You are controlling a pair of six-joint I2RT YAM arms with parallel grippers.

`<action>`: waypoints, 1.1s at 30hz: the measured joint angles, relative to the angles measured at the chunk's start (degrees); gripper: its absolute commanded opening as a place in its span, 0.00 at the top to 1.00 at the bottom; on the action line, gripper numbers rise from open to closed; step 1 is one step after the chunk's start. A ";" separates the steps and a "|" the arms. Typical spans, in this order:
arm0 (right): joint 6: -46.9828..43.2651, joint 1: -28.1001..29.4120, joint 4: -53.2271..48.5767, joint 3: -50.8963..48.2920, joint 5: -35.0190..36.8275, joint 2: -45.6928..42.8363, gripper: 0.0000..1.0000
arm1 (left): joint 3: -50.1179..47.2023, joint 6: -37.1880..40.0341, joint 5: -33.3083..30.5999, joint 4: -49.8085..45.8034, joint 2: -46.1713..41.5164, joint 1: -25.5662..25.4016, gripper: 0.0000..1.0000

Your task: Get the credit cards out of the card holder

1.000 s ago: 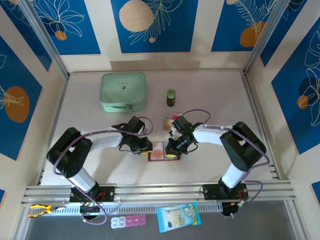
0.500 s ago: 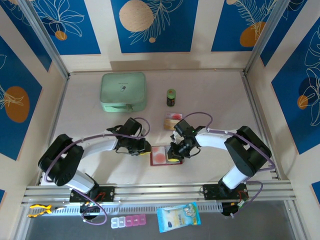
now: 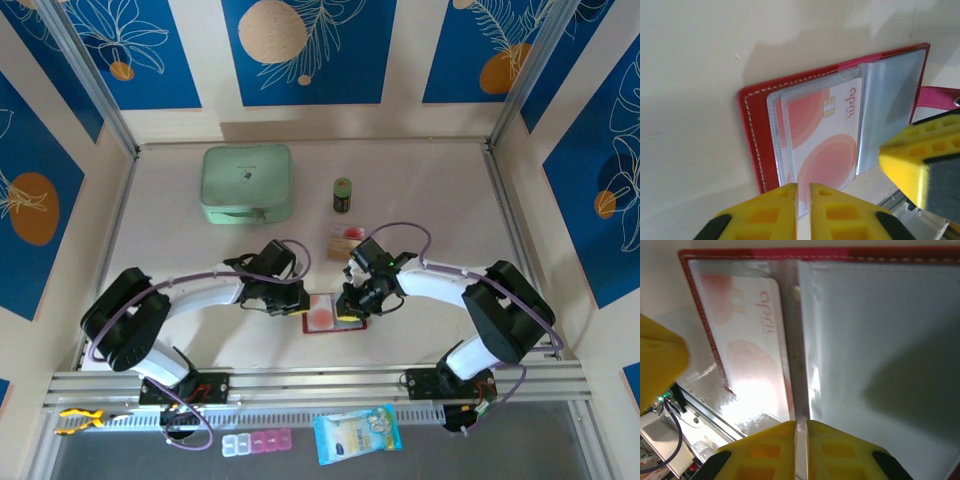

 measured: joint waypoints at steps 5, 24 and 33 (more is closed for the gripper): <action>0.83 -0.11 0.17 0.83 0.20 -0.37 0.84 | 0.00 -1.16 0.04 1.86 2.51 -0.98 0.92; 4.11 -1.46 7.41 0.02 -0.98 0.00 0.81 | 0.00 -0.63 -0.04 2.69 3.89 -0.50 0.94; 4.90 -1.46 10.67 -0.09 -1.99 2.69 0.83 | 0.15 0.42 -0.26 2.36 3.89 -0.26 0.95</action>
